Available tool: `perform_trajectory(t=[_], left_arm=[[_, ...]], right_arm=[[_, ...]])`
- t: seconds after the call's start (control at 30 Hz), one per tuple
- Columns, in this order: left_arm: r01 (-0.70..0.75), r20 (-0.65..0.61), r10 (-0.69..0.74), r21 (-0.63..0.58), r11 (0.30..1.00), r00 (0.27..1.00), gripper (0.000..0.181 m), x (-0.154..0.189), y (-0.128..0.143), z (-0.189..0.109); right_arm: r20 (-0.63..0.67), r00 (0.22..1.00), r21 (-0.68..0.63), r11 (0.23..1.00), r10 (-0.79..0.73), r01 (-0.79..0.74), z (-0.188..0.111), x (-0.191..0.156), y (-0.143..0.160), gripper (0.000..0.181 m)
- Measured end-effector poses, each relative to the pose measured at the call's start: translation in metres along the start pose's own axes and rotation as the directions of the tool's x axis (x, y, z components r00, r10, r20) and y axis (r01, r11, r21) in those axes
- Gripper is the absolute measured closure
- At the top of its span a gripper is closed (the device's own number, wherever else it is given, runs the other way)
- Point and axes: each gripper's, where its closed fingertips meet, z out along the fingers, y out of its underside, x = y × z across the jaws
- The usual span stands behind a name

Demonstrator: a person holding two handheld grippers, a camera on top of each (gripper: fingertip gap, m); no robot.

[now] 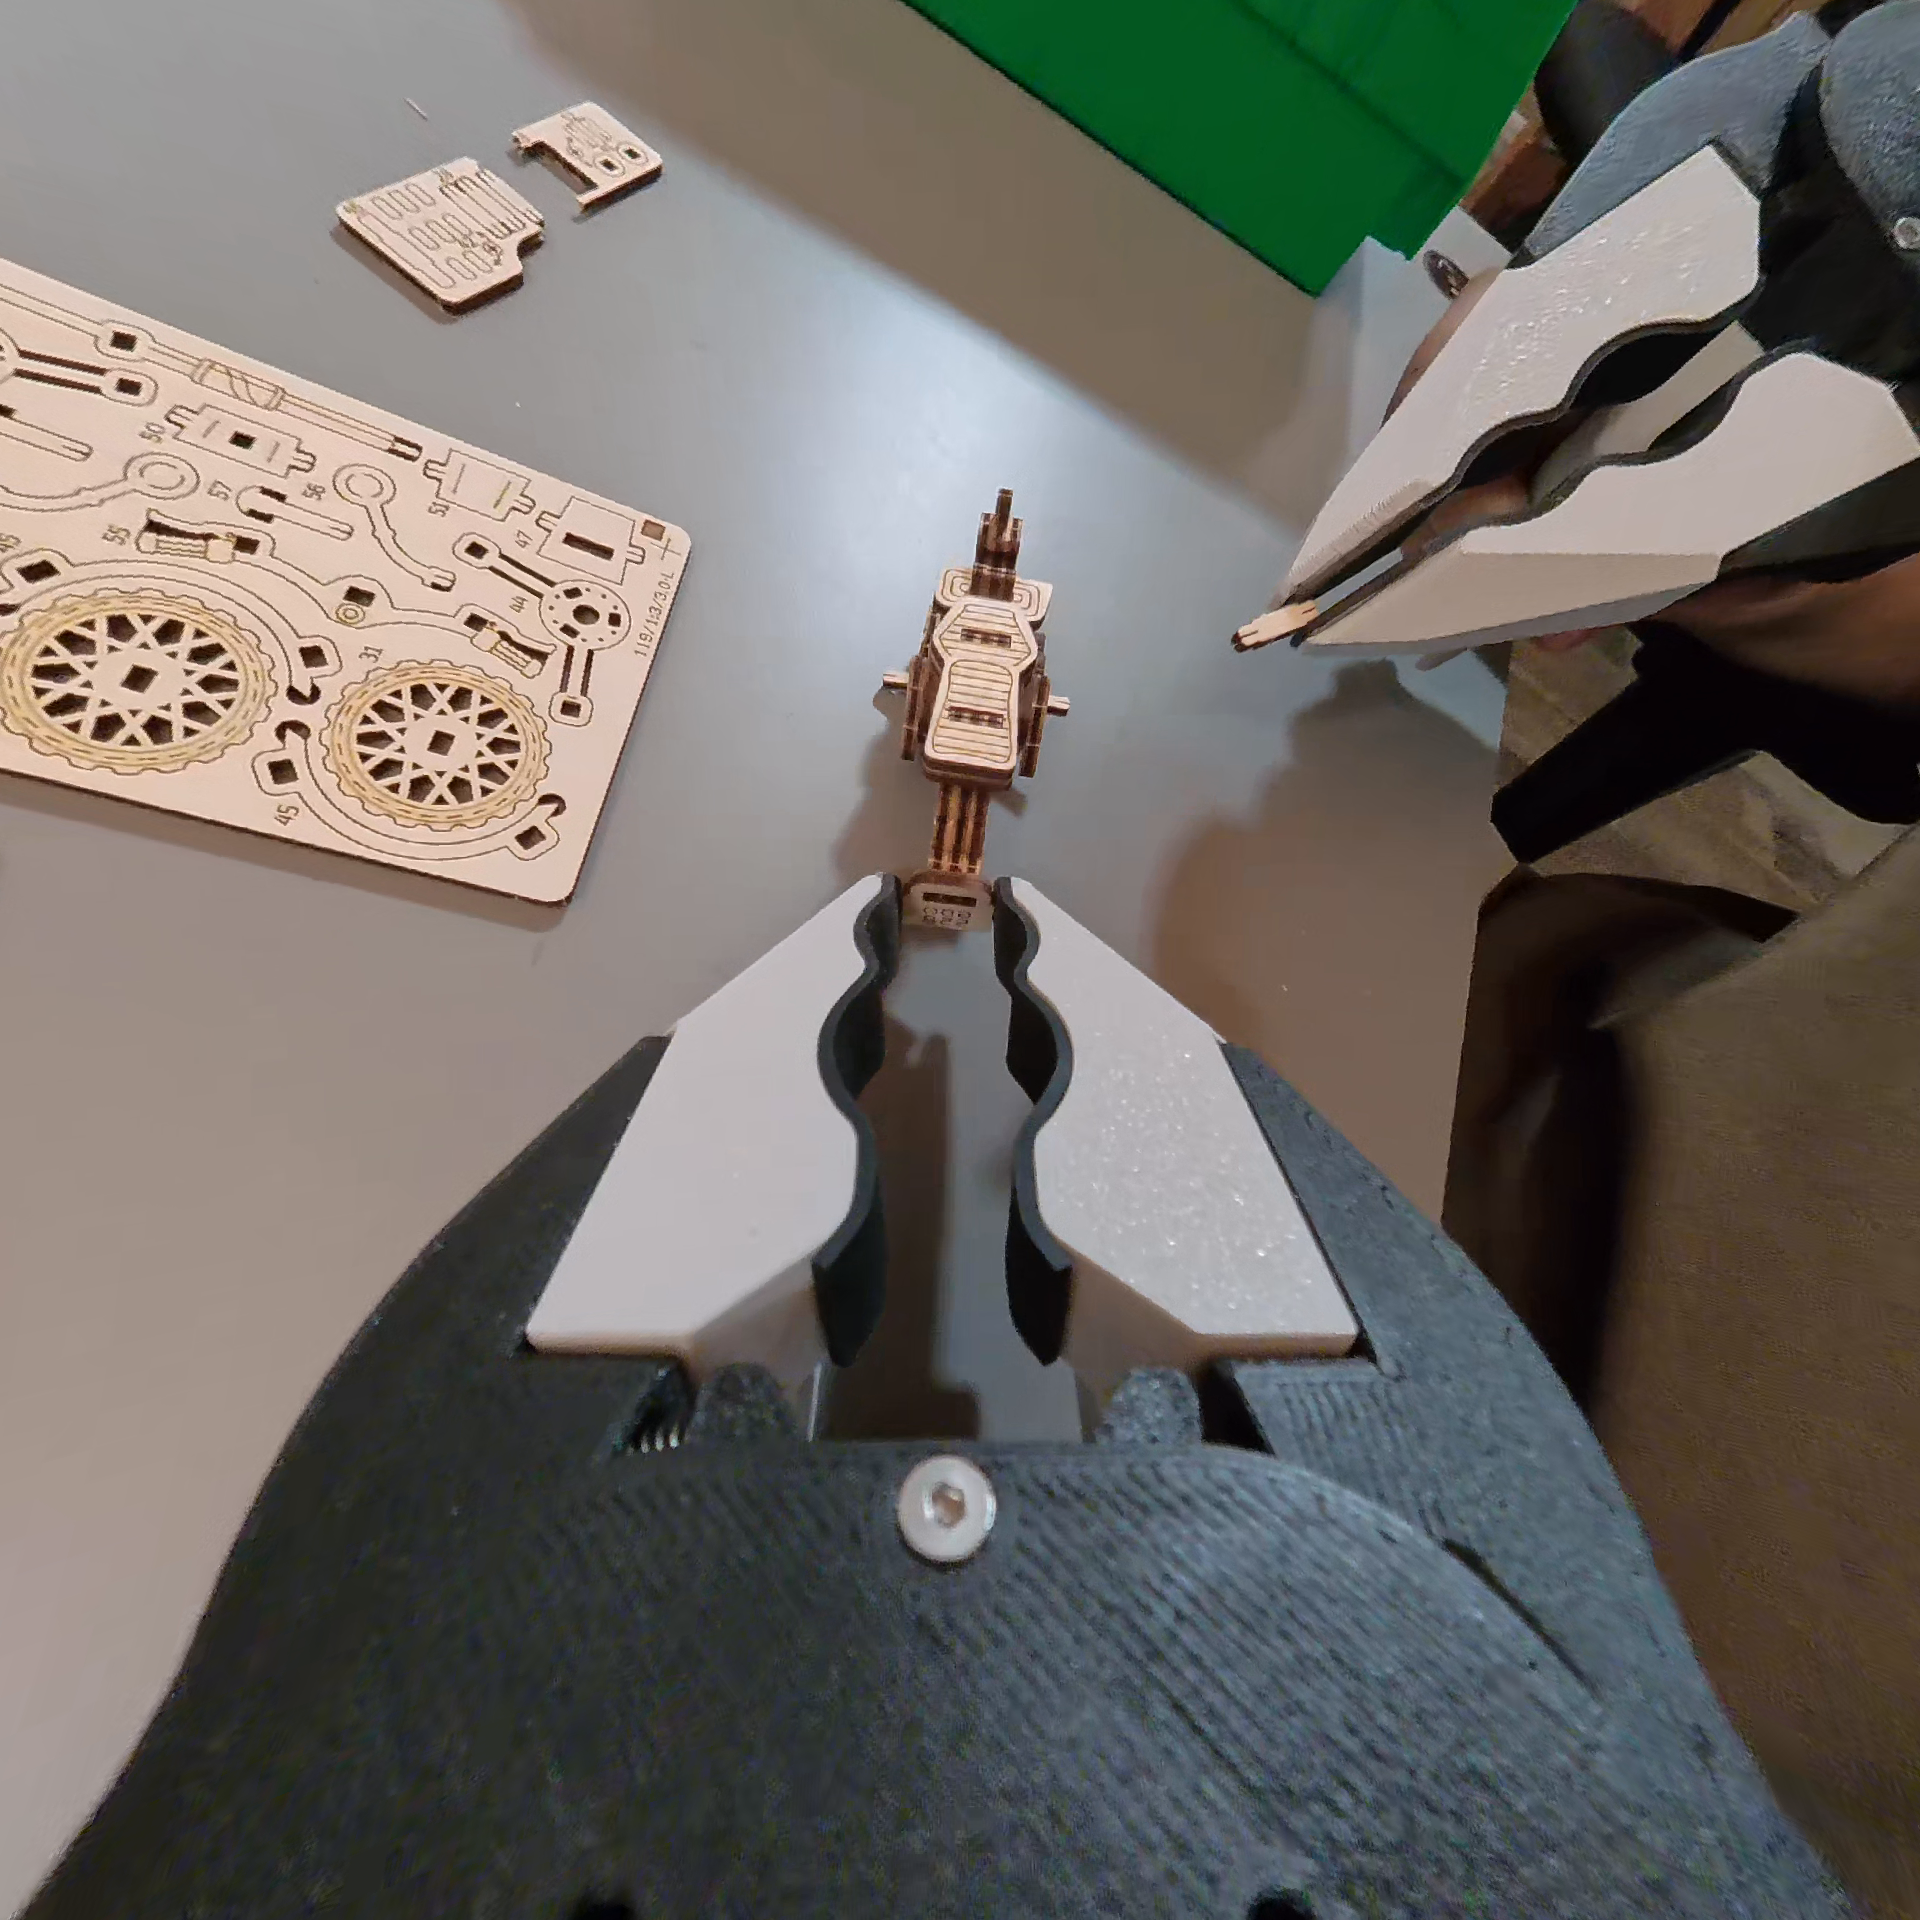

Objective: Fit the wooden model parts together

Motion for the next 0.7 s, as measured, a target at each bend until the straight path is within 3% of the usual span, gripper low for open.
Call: perform_trajectory(t=[0.47, 0.7], left_arm=[[0.054, -0.05, -0.053, 0.016, 0.998, 0.997, 0.166, 0.004, 0.0, -0.001], [0.085, -0.083, -0.082, 0.033, 0.996, 0.993, 0.166, 0.005, -0.002, -0.003]], right_arm=[[-0.049, 0.993, -0.063, 0.993, -0.103, 0.1, 0.005, -0.002, 0.008, 0.18], [-0.055, 0.995, -0.111, 0.991, -0.087, 0.081, 0.013, -0.002, 0.015, 0.18]])
